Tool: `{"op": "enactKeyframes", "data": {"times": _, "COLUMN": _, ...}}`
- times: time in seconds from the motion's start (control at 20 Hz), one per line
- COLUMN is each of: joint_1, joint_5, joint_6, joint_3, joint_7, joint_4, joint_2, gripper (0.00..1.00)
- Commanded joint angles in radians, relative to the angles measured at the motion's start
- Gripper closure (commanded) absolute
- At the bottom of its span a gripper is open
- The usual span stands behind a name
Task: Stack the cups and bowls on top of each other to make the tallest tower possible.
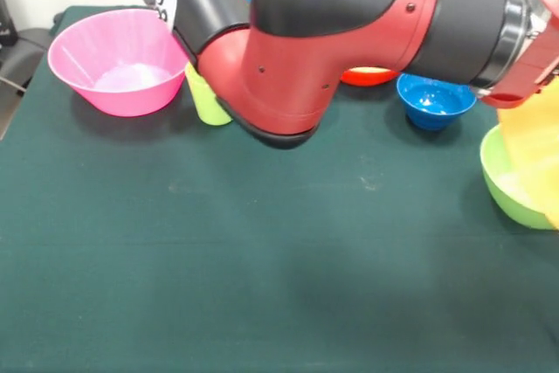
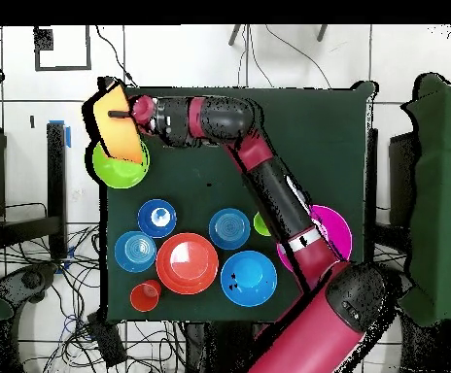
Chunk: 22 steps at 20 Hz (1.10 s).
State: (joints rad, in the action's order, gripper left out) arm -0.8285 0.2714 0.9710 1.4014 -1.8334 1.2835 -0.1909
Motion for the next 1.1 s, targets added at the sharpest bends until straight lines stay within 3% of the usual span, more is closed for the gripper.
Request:
{"op": "enactKeyframes", "data": {"times": 0.05, "joint_1": 0.008, "joint_5": -0.026, "joint_6": 0.206, "joint_3": -0.121, "joint_7": 0.332, "joint_4": -0.208, "joint_2": 0.037, "gripper": 1.0}}
{"op": "enactKeyframes", "data": {"times": 0.35, "joint_1": 0.009, "joint_5": -0.016, "joint_6": 0.278, "joint_3": -0.11, "joint_7": 0.353, "joint_4": -0.249, "joint_2": 0.032, "gripper": 1.0}}
{"op": "enactKeyframes", "data": {"times": 1.1, "joint_1": 0.007, "joint_5": 0.004, "joint_6": 0.336, "joint_3": -0.114, "joint_7": 0.376, "joint_4": -0.283, "joint_2": 0.04, "gripper": 1.0}}
